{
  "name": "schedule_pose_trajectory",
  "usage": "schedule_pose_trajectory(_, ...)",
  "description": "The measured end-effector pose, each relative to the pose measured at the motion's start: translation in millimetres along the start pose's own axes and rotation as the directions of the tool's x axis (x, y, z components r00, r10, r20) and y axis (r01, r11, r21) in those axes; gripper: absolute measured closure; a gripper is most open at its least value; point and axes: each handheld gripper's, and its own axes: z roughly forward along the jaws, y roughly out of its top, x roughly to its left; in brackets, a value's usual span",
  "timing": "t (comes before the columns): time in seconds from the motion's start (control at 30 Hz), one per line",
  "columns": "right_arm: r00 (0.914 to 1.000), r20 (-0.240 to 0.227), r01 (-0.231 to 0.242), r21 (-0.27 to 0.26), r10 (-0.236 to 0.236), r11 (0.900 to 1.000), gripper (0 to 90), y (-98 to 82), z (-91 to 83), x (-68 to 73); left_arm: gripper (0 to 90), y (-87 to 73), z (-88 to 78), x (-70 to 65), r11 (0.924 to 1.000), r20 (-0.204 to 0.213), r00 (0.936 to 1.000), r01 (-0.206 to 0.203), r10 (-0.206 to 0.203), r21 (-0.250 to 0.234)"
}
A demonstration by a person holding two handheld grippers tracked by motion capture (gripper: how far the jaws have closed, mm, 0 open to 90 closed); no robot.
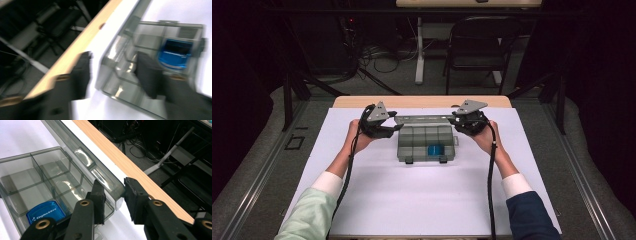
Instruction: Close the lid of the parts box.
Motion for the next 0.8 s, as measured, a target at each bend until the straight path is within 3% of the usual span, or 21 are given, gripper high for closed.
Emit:
schedule_pose_trajectory(0.07,1.0,0.0,0.002,-0.001,-0.002,1.0,69.9,-0.4,-0.2,0.4,31.3,3.8,-7.0,-1.9,0.9994,0.0,1.0,0.006,-0.006,-0.034)
schedule_pose_trajectory(0.13,1.0,0.001,0.005,-0.003,-0.005,1.0,70.0,-0.8,-0.3,0.7,32.3,7.2,-13.9,-2.3,0.9973,0.007,0.9998,0.016,-0.016,-0.072)
schedule_pose_trajectory(0.2,0.9999,0.005,0.009,-0.004,-0.009,1.0,70.0,-1.2,-0.3,1.4,40.7,11.4,-19.9,-1.8,0.9923,-0.005,0.9982,0.058,-0.059,-0.11)
schedule_pose_trajectory(0.27,0.9998,0.01,0.017,-0.007,-0.017,1.0,70.1,-1.7,-0.2,2.1,54.3,15.9,-22.0,1.2,0.9825,-0.018,0.9892,0.142,-0.146,-0.12)
schedule_pose_trajectory(0.37,0.9998,0.013,0.014,-0.009,-0.014,1.0,70.1,-2.1,0.2,2.7,73.3,20.8,-20.6,3.7,0.9747,-0.044,0.9776,0.201,-0.206,-0.099)
schedule_pose_trajectory(0.43,0.9998,0.013,0.015,-0.007,-0.014,1.0,70.1,-2.3,0.0,3.5,84.3,22.7,-17.6,2.9,0.9751,-0.055,0.9754,0.21,-0.214,-0.072)
schedule_pose_trajectory(0.5,0.9998,0.012,0.017,-0.007,-0.017,1.0,70.0,-2.6,-0.4,3.8,89.8,23.4,-14.1,2.1,0.9764,-0.058,0.9752,0.211,-0.213,-0.048)
schedule_pose_trajectory(0.8,0.9997,0.011,0.02,-0.004,-0.02,1.0,69.5,-4.8,-1.5,5.1,90.0,22.6,-9.0,-0.6,0.9769,-0.041,0.976,0.213,-0.214,-0.011)
